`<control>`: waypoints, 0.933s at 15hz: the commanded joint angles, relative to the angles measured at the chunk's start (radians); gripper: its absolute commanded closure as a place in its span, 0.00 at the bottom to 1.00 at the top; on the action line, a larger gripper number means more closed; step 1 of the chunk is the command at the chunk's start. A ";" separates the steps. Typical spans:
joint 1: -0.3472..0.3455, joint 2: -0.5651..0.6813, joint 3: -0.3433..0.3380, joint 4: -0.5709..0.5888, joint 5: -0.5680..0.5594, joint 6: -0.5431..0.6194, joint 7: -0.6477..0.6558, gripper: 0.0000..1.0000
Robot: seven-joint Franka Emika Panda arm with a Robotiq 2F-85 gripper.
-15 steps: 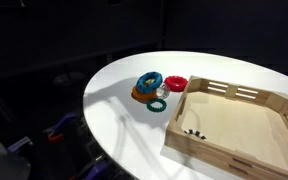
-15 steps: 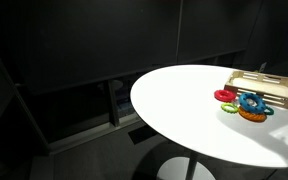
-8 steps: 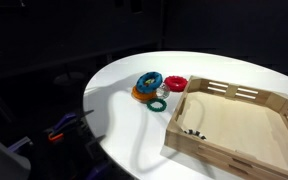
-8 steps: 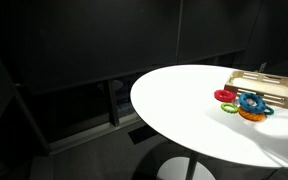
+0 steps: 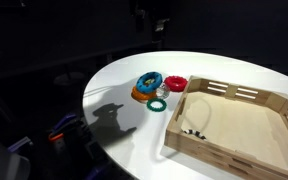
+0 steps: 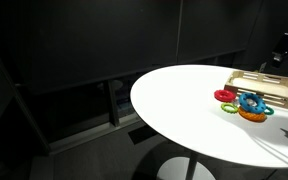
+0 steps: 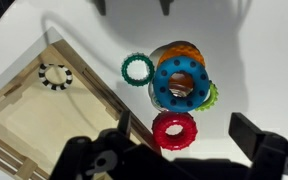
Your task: Place the blue ring on the tray
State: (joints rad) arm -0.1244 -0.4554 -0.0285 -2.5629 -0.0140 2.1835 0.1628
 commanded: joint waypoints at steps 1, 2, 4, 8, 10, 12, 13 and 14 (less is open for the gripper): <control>0.002 0.014 -0.003 0.005 -0.002 0.003 0.009 0.00; 0.002 0.024 -0.004 0.006 -0.002 0.004 0.011 0.00; 0.003 0.027 -0.004 0.005 -0.002 0.004 0.011 0.00; -0.002 0.039 -0.003 0.002 -0.009 0.023 0.015 0.00; -0.003 0.063 -0.008 -0.004 -0.006 0.049 0.013 0.00; -0.005 0.095 -0.011 -0.013 -0.004 0.088 0.016 0.00; -0.005 0.113 -0.013 -0.016 -0.004 0.108 0.016 0.00; -0.008 0.131 -0.014 -0.022 -0.009 0.135 0.021 0.00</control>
State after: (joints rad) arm -0.1261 -0.3729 -0.0355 -2.5767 -0.0144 2.2553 0.1723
